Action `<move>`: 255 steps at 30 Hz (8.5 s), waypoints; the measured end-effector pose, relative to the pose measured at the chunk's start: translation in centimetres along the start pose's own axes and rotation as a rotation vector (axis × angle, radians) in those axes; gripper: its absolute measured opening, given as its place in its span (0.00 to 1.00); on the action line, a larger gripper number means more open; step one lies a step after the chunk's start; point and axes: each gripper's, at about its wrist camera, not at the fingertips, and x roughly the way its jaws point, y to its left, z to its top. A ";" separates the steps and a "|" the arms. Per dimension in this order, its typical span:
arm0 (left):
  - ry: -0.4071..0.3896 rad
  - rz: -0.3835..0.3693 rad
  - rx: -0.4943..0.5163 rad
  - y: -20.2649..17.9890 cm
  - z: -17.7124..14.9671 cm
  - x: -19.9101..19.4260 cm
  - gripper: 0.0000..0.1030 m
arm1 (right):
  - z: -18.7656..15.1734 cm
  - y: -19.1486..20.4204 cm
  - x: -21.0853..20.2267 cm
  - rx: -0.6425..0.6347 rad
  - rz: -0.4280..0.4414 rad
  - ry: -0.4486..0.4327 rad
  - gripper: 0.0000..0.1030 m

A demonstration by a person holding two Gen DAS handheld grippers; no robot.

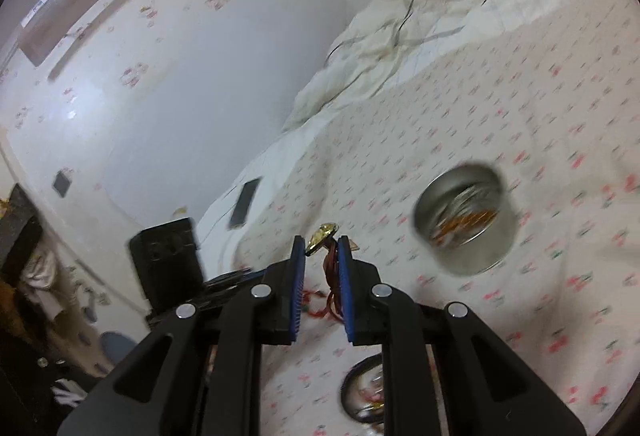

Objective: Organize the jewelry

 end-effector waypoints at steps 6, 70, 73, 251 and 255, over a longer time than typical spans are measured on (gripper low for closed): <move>-0.013 -0.040 0.043 -1.5 3.9 2.5 0.06 | 1.5 -2.0 -1.5 0.057 -0.064 -0.102 0.17; 0.232 0.134 0.102 0.0 -4.1 5.4 0.86 | -3.8 -1.8 -1.7 -0.143 -0.626 0.116 0.69; 0.274 0.137 0.141 -0.9 -5.5 5.7 0.74 | -3.9 -1.8 -2.2 -0.128 -0.613 0.112 0.69; 0.156 0.288 -0.013 3.3 5.8 15.4 0.24 | 2.5 -0.3 -2.1 -0.165 -0.396 -0.175 0.04; 0.119 0.298 -0.043 3.7 6.6 13.6 0.41 | 3.3 -0.2 -1.2 -0.141 -0.338 -0.173 0.04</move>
